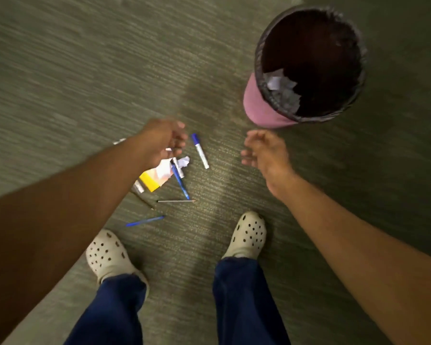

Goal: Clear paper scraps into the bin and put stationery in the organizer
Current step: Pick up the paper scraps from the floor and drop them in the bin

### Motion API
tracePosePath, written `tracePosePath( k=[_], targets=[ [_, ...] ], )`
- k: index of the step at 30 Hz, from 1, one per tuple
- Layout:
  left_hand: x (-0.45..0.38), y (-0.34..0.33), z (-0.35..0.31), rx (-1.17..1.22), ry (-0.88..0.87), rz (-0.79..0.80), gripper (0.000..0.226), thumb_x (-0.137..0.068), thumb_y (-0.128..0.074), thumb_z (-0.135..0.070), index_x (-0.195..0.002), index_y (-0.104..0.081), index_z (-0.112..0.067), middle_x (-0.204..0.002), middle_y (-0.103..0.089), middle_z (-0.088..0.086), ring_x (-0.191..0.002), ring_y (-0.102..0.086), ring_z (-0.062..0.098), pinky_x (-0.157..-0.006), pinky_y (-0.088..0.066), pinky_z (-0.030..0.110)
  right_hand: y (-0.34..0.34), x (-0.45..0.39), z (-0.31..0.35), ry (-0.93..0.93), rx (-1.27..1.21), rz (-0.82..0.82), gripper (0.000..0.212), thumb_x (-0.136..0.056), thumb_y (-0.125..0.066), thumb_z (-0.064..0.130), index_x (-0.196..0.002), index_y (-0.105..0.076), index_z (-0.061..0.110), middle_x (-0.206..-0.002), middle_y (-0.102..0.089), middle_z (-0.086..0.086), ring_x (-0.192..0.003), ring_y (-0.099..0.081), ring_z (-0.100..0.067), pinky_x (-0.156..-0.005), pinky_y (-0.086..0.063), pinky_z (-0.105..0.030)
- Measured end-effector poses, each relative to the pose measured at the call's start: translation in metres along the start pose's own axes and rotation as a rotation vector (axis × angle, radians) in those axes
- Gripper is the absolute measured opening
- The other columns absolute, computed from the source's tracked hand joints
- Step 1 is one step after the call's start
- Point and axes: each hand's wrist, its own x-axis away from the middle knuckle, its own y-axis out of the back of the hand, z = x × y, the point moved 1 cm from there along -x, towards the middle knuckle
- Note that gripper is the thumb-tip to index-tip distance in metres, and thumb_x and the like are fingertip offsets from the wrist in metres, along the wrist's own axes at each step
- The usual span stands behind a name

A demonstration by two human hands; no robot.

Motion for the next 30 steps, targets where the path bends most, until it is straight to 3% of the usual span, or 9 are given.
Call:
tracePosePath(
  k=[4,6,8,11,14,17,21,25,30],
  targets=[
    [-0.023,0.093,0.109,-0.241,0.079,-0.183,0.029,-0.104,-0.047,-0.005,-0.081,-0.056,-0.019,-0.079,-0.06,0.011,-0.045,-0.057,0.007,-0.052,-0.042,0.019,-0.072,0.002,-0.104,-0.016,0.35,0.113,0.028,-0.091,-0.069,-0.002,-0.117,-0.064,0.007,-0.1,-0.064,-0.008,-0.089,-0.063,-0.023,-0.083,-0.058,-0.043],
    [-0.033,0.113,0.143,-0.428,0.102,-0.224,0.021,-0.102,-0.05,-0.005,-0.087,-0.064,-0.013,-0.097,-0.068,0.017,-0.07,-0.066,0.022,-0.066,-0.058,0.032,-0.096,-0.002,-0.132,0.085,0.589,0.14,0.049,-0.083,-0.075,-0.002,-0.13,-0.061,0.003,-0.12,-0.061,-0.017,-0.111,-0.061,-0.031,-0.104,-0.05,-0.042],
    [-0.043,0.133,0.167,-0.619,0.055,-0.281,0.016,-0.099,-0.056,-0.01,-0.101,-0.071,-0.004,-0.111,-0.072,0.023,-0.095,-0.071,0.037,-0.089,-0.059,0.045,-0.133,-0.013,-0.15,0.236,0.809,0.244,0.07,-0.079,-0.079,0.002,-0.144,-0.053,0.006,-0.139,-0.055,-0.02,-0.133,-0.052,-0.033,-0.116,-0.04,-0.036],
    [-0.064,0.155,0.19,-0.868,-0.115,-0.31,0.03,-0.088,-0.07,-0.012,-0.118,-0.068,-0.007,-0.124,-0.066,0.023,-0.117,-0.062,0.041,-0.1,-0.049,0.04,-0.187,-0.043,-0.153,0.444,1.089,0.367,0.089,-0.078,-0.081,0.013,-0.156,-0.039,0.02,-0.159,-0.034,-0.017,-0.145,-0.039,-0.037,-0.118,-0.041,-0.044],
    [-0.091,0.171,0.195,-1.064,-0.322,-0.32,0.066,-0.081,-0.076,-0.012,-0.142,-0.053,-0.02,-0.153,-0.037,0.02,-0.131,-0.046,0.042,-0.106,-0.045,0.046,-0.237,-0.08,-0.148,0.636,1.441,0.46,0.097,-0.084,-0.078,0.012,-0.163,-0.025,0.032,-0.172,-0.002,-0.014,-0.156,-0.015,-0.044,-0.119,-0.039,-0.053],
    [-0.123,0.178,0.187,-1.28,-0.487,-0.283,0.09,-0.08,-0.079,-0.016,-0.158,-0.035,-0.028,-0.169,-0.012,0.019,-0.145,-0.032,0.046,-0.112,-0.043,0.056,-0.27,-0.107,-0.136,0.657,1.767,0.511,0.11,-0.084,-0.078,0.01,-0.164,-0.008,0.04,-0.173,0.017,-0.009,-0.157,0.009,-0.051,-0.121,-0.029,-0.064],
    [-0.16,0.175,0.17,-1.438,-0.524,-0.232,0.098,-0.079,-0.08,-0.025,-0.158,-0.024,-0.035,-0.173,0.001,0.014,-0.148,-0.023,0.055,-0.105,-0.047,0.062,-0.288,-0.119,-0.136,0.603,1.922,0.535,0.123,-0.079,-0.085,0.018,-0.164,0.001,0.041,-0.172,0.023,-0.009,-0.154,0.016,-0.055,-0.118,-0.024,-0.074],
    [-0.18,0.166,0.163,-1.54,-0.51,-0.267,0.08,-0.087,-0.07,-0.024,-0.155,-0.03,-0.025,-0.171,-0.009,0.013,-0.137,-0.036,0.056,-0.1,-0.049,0.06,-0.29,-0.122,-0.142,0.699,1.977,0.51,0.121,-0.079,-0.085,0.019,-0.165,-0.001,0.034,-0.173,0.013,-0.015,-0.152,0.004,-0.062,-0.115,-0.033,-0.07],
    [-0.194,0.164,0.161,-1.495,-0.624,-0.33,0.04,-0.098,-0.058,-0.02,-0.137,-0.053,-0.014,-0.16,-0.032,0.014,-0.119,-0.051,0.052,-0.091,-0.051,0.058,-0.288,-0.137,-0.141,0.847,2.037,0.528,0.079,-0.101,-0.052,0.008,-0.166,-0.012,0.028,-0.173,0.001,-0.019,-0.15,-0.008,-0.063,-0.113,-0.039,-0.067]
  ],
)
